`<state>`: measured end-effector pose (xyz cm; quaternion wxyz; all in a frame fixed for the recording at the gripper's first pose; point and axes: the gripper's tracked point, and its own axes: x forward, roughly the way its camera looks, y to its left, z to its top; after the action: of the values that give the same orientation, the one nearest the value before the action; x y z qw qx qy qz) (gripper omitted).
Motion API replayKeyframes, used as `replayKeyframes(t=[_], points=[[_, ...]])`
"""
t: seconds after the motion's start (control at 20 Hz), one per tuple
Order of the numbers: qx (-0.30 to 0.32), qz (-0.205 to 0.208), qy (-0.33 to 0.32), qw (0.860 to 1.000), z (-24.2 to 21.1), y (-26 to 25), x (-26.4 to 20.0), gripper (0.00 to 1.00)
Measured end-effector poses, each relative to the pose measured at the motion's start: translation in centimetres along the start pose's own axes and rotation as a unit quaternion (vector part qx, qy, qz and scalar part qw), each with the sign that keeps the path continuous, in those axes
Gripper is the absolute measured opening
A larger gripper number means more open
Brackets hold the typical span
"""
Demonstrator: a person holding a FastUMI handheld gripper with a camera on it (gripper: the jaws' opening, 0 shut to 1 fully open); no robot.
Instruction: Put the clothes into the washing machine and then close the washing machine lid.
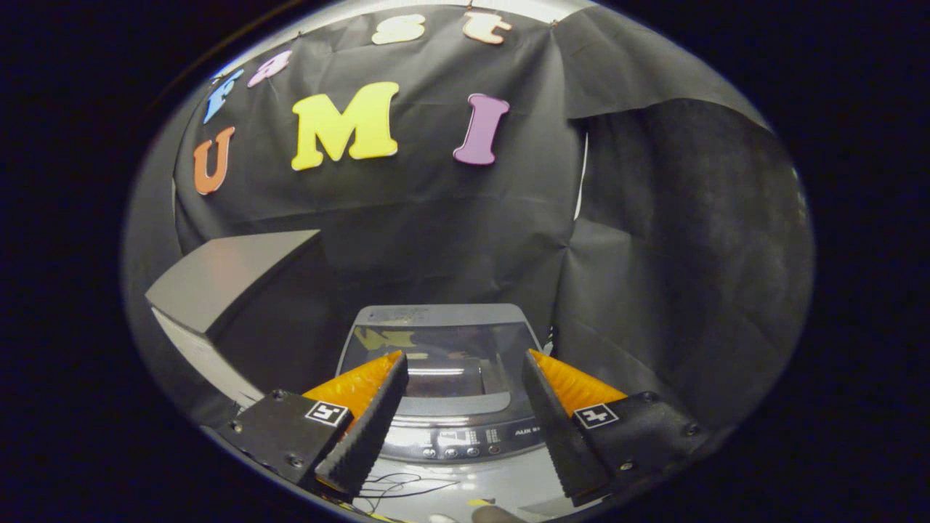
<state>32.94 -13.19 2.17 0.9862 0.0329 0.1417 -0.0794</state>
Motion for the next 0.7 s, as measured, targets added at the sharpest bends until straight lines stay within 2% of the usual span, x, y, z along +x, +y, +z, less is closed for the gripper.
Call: replayKeyframes(t=[0.25,0.7], points=[[0.007,0.003,-0.069,0.998,-1.2,0.6,-9.4,0.98],[0.008,0.006,-0.141,0.99,-5.8,-2.0,-23.6,0.99]])
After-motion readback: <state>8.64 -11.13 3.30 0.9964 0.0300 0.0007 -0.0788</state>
